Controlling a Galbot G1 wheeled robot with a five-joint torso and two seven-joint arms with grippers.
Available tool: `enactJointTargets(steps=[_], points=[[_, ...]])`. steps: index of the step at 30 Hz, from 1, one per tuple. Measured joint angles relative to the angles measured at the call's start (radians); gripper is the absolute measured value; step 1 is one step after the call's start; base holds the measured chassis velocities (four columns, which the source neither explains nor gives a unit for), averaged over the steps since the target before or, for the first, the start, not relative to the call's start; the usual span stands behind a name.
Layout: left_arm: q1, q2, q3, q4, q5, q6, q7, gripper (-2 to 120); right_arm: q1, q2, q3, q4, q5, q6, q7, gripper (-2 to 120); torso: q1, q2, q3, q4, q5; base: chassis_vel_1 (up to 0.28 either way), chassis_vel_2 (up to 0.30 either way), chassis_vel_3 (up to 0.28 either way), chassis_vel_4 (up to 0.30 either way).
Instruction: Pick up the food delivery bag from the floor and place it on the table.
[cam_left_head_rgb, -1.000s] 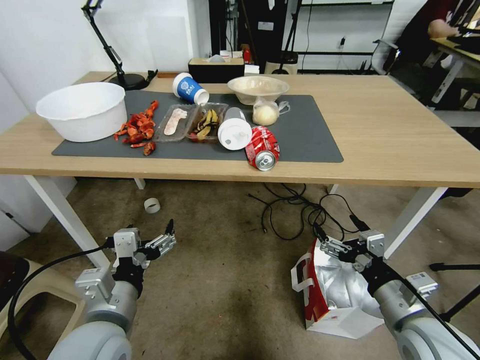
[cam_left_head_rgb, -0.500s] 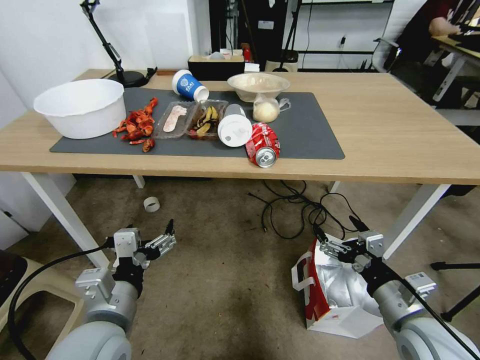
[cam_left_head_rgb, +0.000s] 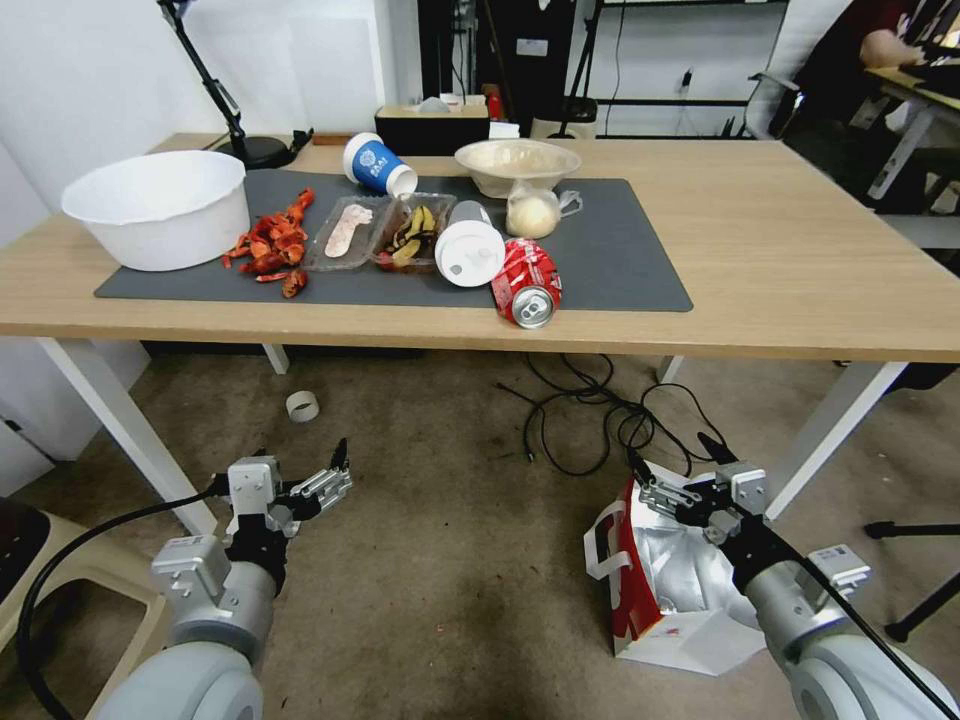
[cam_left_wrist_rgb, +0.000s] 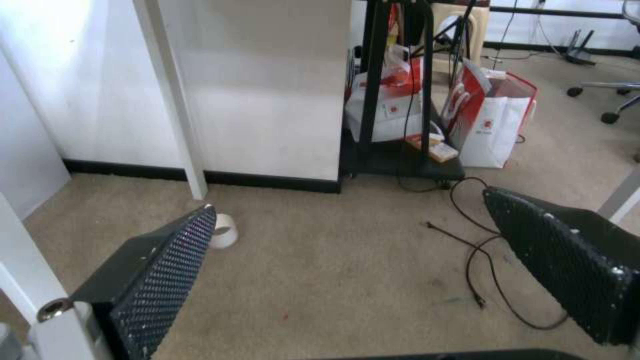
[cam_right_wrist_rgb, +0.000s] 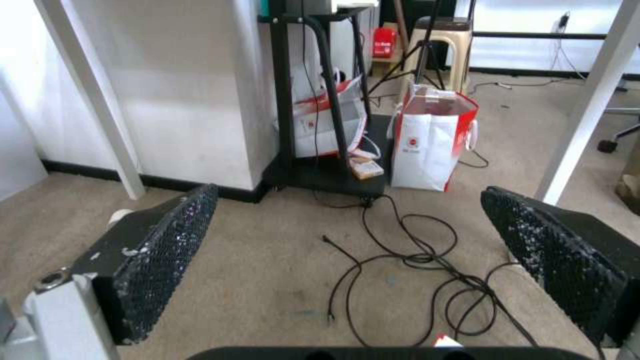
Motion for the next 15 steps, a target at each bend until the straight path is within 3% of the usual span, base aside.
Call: enactJointTargets(steps=[15], points=[[0.000, 0.001, -0.002, 0.000, 0.001, 0.000, 0.001, 100, 0.001, 0.003, -0.003, -0.003, -0.004, 0.001, 0.000, 100, -0.009, -0.025, -0.016, 0.0000, 0.0000, 0.000, 0.000, 0.000, 0.000]])
